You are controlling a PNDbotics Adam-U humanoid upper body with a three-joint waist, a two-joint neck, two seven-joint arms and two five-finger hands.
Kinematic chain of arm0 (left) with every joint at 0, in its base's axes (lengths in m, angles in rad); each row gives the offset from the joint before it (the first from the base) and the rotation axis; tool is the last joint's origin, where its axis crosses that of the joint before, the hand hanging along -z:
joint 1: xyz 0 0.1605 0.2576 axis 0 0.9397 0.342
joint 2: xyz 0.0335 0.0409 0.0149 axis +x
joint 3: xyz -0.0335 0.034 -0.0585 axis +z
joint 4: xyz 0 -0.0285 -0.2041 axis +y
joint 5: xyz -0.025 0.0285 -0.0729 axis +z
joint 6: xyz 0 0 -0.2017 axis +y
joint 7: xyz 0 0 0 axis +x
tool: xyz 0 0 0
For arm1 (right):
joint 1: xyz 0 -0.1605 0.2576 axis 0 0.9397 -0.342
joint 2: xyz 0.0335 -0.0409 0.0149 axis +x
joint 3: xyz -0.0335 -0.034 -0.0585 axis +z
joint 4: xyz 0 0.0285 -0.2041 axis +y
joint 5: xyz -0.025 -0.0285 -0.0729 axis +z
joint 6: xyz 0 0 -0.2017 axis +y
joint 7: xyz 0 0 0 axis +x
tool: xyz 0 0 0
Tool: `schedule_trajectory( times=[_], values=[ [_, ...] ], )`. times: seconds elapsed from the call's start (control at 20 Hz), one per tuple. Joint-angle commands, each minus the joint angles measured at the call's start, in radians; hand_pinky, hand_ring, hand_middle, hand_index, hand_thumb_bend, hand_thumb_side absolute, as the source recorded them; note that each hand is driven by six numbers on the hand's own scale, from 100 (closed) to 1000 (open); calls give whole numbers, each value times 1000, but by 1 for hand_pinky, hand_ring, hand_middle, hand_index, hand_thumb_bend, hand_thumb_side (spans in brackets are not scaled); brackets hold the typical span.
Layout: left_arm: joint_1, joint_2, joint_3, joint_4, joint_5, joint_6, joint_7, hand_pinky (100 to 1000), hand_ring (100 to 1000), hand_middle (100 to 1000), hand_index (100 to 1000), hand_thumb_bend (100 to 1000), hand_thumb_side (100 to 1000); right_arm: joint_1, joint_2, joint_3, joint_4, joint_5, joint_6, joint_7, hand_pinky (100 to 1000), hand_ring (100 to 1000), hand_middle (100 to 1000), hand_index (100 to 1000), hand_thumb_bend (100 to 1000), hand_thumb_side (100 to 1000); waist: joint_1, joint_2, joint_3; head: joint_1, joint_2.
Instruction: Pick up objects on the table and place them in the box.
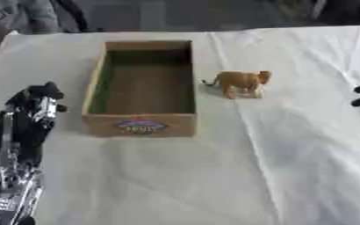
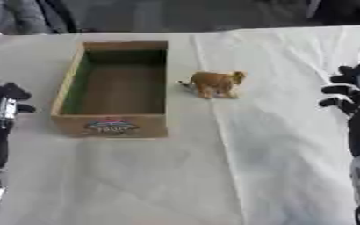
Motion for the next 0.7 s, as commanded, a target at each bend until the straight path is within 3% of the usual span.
schedule_trajectory(
  times=[0.05, 0.25, 0.55, 0.6, 0.7],
  values=[
    [-9, 10, 4, -21, -12, -9, -1, 524, 617, 542, 361, 271, 358, -6, -13, -4, -18, 4, -2, 1, 455, 581, 583, 719, 100, 734, -2, -13, 0, 0, -7],
    [-9, 11, 5, -22, -15, -10, 0, 523, 617, 538, 335, 237, 365, -6, -13, -4, -18, 4, -2, 1, 455, 582, 583, 719, 100, 733, -2, -14, 0, 0, -6],
    [-10, 9, 6, -25, -18, -7, -1, 530, 627, 544, 486, 296, 408, -7, -14, -3, -18, 5, -2, 4, 455, 582, 584, 719, 100, 732, -3, -14, 0, 0, -7],
    [-10, 9, 5, -24, -12, -4, -2, 537, 636, 553, 547, 353, 429, -7, -17, -3, -19, 6, -2, 5, 455, 583, 584, 719, 100, 728, -3, -14, 1, 0, -7],
    [-11, 9, 4, -25, 0, -1, -10, 539, 637, 554, 568, 372, 464, -8, -31, -1, -20, 10, -4, 10, 455, 584, 585, 721, 100, 719, -5, -14, 1, 0, -7]
  ],
)
